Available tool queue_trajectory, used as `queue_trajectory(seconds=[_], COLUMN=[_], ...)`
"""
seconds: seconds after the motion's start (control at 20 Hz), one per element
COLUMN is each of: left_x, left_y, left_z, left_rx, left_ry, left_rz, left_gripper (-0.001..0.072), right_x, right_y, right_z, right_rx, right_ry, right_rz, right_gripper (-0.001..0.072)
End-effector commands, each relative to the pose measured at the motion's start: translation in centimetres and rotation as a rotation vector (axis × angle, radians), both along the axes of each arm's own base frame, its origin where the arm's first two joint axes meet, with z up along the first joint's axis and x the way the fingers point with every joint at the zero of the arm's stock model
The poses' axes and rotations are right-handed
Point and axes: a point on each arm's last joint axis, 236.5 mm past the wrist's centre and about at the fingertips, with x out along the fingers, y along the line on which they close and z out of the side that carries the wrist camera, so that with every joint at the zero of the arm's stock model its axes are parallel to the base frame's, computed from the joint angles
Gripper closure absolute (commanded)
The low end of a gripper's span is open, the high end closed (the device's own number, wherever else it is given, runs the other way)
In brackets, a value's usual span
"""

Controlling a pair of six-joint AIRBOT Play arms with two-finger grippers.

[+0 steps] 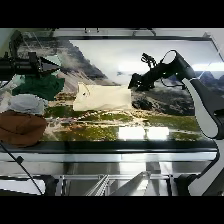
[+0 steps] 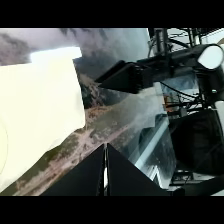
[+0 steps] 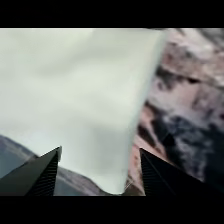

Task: Fold the shirts.

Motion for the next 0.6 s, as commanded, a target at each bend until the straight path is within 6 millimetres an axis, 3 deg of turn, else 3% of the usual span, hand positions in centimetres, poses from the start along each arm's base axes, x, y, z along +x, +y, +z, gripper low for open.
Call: queue_trajectory(seconds=[0.0, 0.2, 0.35, 0.4, 0.45, 0.5, 0.55], left_x=[-0.1, -0.1, -0.1, -0.1, -0.2, -0.3, -0.5], left_y=[-0.2, -0.2, -0.2, -0.2, -0.3, -0.3, -0.4], left_z=[0.4, 0.5, 0.4, 0.4, 0.4, 0.5, 0.5], left_rx=[-0.025, -0.025, -0.025, -0.025, -0.025, -0.026, -0.028], left_ry=[-0.005, -0.005, -0.005, -0.004, -0.004, -0.003, 0.000], left_rz=[-0.004, -0.005, -0.006, -0.006, -0.007, -0.012, -0.020], left_gripper=[0.0693, 0.0693, 0.0694, 0.0693, 0.0693, 0.0693, 0.0693], right_x=[-0.5, -1.5, -2.0, -2.1, -2.1, -1.8, -1.3], right_y=[-1.3, 4.3, 8.4, 9.4, 10.1, 10.5, 10.7], right_z=[-4.4, -5.5, -5.0, -4.7, -4.3, -3.7, -2.6], right_rx=[0.000, 0.222, 0.355, 0.387, 0.408, 0.432, 0.475], right_ry=[0.128, 0.195, 0.188, 0.185, 0.171, 0.165, 0.156], right_rz=[-0.058, -0.014, 0.027, 0.030, 0.037, 0.027, 0.018], right_gripper=[0.0072, 0.0080, 0.0083, 0.0152, 0.0510, 0.0691, 0.0691])
